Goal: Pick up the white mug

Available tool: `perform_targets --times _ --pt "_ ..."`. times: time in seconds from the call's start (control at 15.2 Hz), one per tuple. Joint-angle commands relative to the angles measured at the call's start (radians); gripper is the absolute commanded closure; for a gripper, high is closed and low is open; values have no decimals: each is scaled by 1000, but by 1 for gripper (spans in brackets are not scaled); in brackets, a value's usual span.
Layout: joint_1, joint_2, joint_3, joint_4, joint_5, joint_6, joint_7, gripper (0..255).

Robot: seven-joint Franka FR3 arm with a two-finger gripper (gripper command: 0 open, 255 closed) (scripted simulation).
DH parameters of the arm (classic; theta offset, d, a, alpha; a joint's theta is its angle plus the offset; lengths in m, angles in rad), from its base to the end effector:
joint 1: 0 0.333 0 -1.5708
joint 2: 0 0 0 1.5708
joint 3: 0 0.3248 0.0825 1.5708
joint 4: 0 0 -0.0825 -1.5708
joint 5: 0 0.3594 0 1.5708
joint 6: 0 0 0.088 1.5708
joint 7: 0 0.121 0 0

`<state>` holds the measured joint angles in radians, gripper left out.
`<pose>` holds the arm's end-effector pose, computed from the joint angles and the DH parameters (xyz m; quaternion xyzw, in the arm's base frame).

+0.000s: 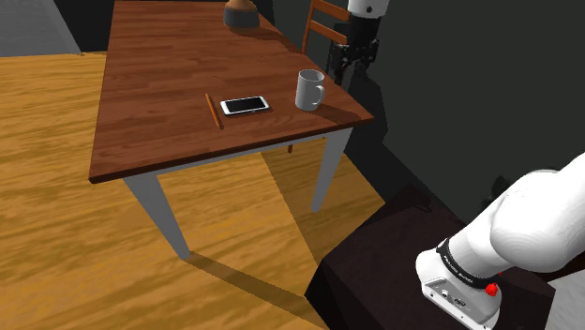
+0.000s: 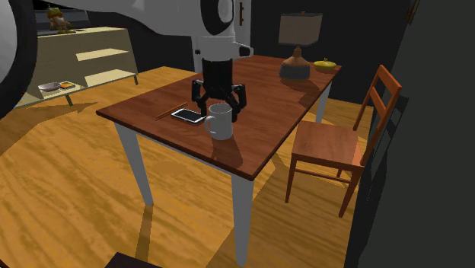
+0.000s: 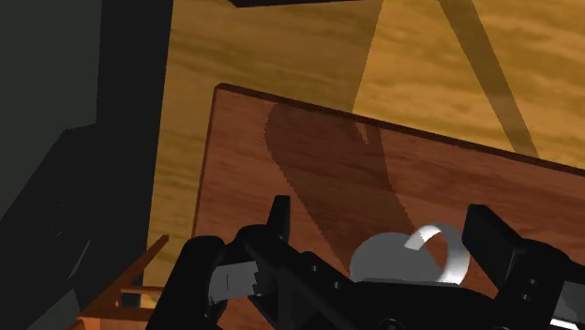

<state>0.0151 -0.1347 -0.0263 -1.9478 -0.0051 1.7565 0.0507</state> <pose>0.4878 -0.0066 0.5340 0.9991 -0.0302 -0.0283 0.0013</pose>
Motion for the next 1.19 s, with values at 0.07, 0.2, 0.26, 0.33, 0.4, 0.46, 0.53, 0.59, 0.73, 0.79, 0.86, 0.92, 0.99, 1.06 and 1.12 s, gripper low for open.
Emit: perform_targets --times 0.07,0.2,0.26,0.33,0.4,0.46,0.53,0.59,0.73,0.79,0.86,0.92,0.99,1.06,1.12 --pt "1 119 2 124 6 2 20 0" --pt "1 199 1 213 9 -3 30 0" --pt "0 239 1 260 11 -8 35 0" --pt "0 281 0 310 12 -14 40 0" --pt "-1 323 0 362 14 -22 45 0" --pt "-1 323 0 349 14 -9 44 0" --pt "-1 323 0 336 14 4 44 0" --pt "-1 323 0 323 14 18 44 0" --pt "-1 325 0 298 14 44 44 0" --pt "-1 326 0 286 14 57 44 0" --pt "-1 327 0 275 14 70 44 0" --pt "-1 328 0 268 14 78 44 0" --pt "-1 328 0 268 14 78 44 0" --pt "-1 328 0 268 14 78 44 0" --pt "-1 329 0 269 14 77 44 255"
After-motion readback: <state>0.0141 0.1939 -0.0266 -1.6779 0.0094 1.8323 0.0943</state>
